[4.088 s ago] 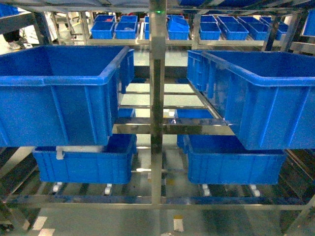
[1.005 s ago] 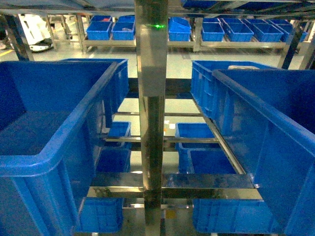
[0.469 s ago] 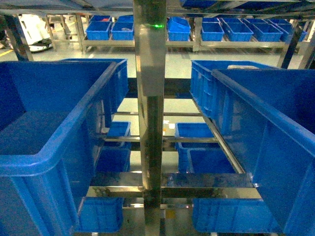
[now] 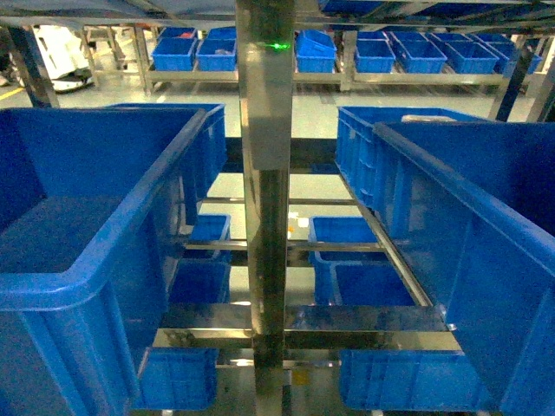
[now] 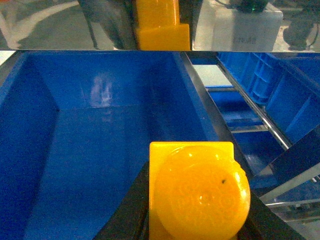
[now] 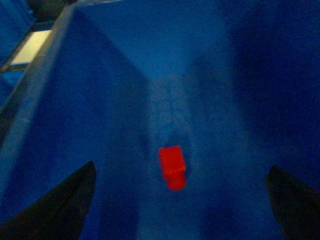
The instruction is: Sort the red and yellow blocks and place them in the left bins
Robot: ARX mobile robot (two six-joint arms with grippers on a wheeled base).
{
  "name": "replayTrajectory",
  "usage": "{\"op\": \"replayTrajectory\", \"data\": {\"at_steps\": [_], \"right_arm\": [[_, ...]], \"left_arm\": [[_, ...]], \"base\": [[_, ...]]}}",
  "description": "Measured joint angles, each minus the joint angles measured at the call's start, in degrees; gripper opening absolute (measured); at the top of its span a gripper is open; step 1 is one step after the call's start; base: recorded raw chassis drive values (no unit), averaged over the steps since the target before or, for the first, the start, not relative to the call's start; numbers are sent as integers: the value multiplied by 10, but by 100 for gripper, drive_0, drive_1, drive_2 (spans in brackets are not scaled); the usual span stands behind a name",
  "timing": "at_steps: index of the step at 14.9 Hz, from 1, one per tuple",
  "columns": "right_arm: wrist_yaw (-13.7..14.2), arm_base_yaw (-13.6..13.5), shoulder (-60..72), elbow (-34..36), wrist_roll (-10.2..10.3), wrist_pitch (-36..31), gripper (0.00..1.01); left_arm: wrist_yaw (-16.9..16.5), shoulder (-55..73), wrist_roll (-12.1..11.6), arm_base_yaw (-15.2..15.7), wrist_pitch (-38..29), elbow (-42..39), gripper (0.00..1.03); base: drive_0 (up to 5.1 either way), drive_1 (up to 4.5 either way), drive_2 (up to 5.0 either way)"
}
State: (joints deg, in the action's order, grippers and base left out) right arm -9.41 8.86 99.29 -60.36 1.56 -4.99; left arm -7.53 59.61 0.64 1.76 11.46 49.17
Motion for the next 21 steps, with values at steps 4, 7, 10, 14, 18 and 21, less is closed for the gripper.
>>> {"op": "replayTrajectory", "data": {"at_steps": [4,7,10,14,18,21], "right_arm": [[-57,-28,-196,99,16,113,98],[-74,10,-362,115,15,257,98],[-89,35,-486,52,1,341,98],[-49,-18,-497,47,11,290,98],[-42,-26,-495,42,16,273,98],[-41,-26,-499,30,16,264,98]], "left_arm": [[0,0,0,0,0,0,27],[0,0,0,0,0,0,27],[0,0,0,0,0,0,27],[3,3,-8,11,19,0,27],[18,24,-23,23,36,0,27],[36,30,-43,27,45,-1,27]], "base": [[0,0,0],[0,0,0],[0,0,0],[0,0,0],[0,0,0],[0,0,0]]}}
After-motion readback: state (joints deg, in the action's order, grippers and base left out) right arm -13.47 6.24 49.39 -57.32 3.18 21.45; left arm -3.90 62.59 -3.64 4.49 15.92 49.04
